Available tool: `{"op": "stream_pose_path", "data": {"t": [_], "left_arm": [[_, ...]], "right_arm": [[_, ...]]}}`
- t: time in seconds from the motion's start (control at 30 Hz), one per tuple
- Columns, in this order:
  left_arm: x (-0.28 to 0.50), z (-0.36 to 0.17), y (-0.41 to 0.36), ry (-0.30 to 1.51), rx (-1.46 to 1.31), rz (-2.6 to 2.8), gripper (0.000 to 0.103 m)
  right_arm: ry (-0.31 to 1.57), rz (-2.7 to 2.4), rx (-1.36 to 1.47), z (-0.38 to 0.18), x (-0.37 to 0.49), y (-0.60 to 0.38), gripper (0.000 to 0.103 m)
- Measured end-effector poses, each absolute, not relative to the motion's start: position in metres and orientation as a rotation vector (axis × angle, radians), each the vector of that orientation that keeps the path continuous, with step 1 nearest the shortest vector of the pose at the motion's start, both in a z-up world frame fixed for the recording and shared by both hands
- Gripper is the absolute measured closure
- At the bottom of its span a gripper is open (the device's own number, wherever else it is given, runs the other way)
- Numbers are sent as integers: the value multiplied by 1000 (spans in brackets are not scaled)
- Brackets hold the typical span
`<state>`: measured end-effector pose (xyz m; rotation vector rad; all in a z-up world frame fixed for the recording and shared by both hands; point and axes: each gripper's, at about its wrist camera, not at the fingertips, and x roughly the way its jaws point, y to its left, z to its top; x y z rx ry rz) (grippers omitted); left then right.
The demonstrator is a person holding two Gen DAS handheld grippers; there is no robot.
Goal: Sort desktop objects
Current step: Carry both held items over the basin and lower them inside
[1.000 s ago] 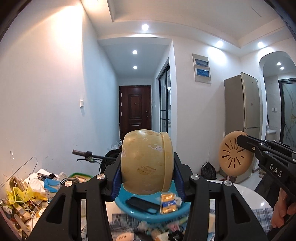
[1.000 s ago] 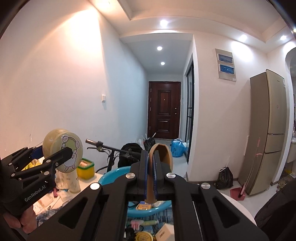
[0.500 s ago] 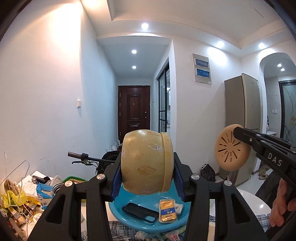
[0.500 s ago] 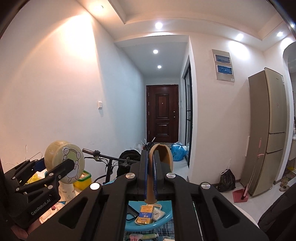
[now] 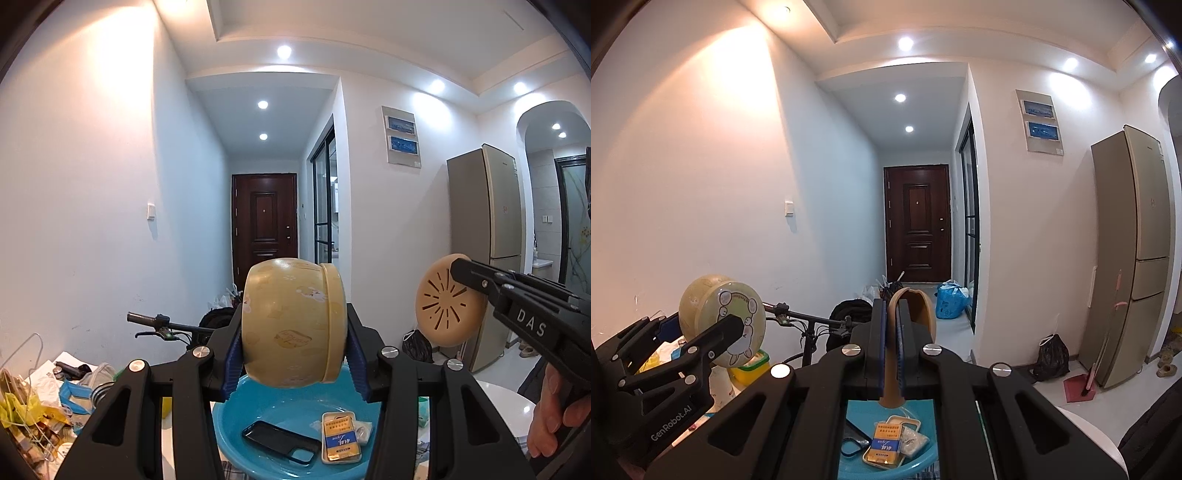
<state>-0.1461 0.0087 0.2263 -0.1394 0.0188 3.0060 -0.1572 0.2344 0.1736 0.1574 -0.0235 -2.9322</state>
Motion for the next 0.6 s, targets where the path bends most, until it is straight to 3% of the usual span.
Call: {"op": "stream_pose_path", "data": {"t": [0.6], "left_arm": [[-207, 176, -1, -4, -337, 3012, 53]], "right_arm": [[-117, -2918, 358, 132, -219, 248, 99]]}}
